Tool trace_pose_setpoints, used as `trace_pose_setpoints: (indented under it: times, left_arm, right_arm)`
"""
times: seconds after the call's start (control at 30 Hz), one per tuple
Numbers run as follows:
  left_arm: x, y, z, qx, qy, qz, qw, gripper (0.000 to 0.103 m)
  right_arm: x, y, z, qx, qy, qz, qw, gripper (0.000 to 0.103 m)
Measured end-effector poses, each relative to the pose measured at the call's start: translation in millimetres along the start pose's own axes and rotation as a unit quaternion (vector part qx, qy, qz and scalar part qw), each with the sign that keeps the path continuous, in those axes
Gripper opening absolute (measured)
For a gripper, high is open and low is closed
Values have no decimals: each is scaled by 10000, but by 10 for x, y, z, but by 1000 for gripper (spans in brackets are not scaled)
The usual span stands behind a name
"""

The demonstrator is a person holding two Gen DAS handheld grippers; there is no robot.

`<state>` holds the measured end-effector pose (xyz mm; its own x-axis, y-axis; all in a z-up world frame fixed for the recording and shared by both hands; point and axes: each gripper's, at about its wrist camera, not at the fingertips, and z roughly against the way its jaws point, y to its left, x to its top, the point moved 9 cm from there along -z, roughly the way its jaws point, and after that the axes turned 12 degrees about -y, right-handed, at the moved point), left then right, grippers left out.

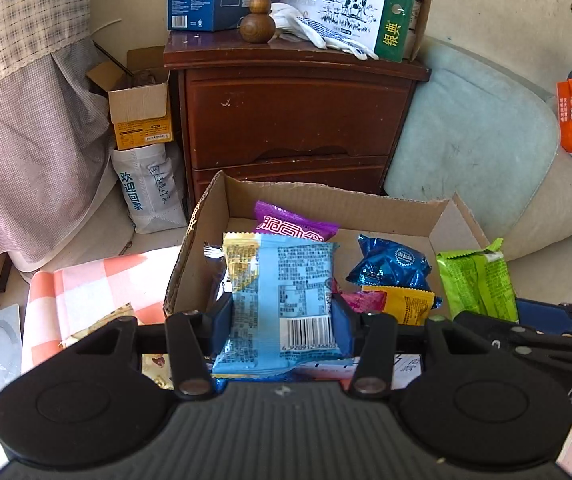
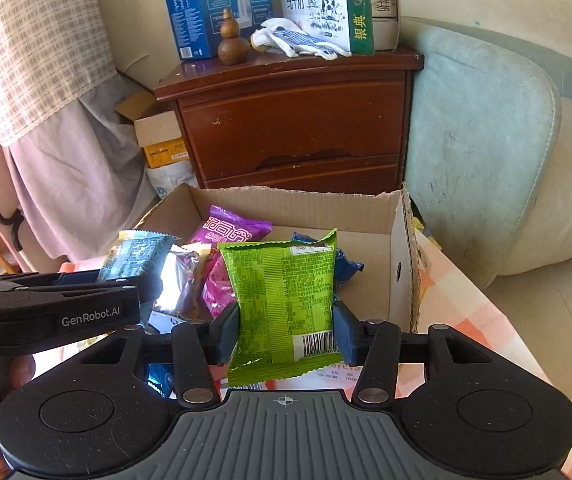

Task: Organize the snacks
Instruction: 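Carry green bag and light blue bag over the cardboard box, then lower both bags into the box and open both grippers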

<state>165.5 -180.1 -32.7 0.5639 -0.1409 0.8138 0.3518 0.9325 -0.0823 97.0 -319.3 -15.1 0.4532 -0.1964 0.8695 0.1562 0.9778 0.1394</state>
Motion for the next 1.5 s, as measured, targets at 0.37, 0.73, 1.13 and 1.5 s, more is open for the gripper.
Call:
trace_pose_setpoints:
  times: [0.37, 0.73, 1.13, 1.5]
  left_arm:
    - [145, -20, -357, -108, 0, 34, 9999, 49]
    - [177, -2, -406, -80, -112, 71, 9999, 75]
    - [-41, 150, -149, 135, 133, -261, 9995, 75]
    - [-241, 229, 64, 276, 312, -168, 9990, 75]
  right_arm:
    - [76, -97, -362, -375, 0, -446, 9983, 48]
    - [109, -219, -493, -693, -93, -886, 9936, 61]
    - [-79, 113, -331, -494, 150, 70, 9986, 67]
    - [-277, 231, -190, -284, 354, 340, 9984, 71]
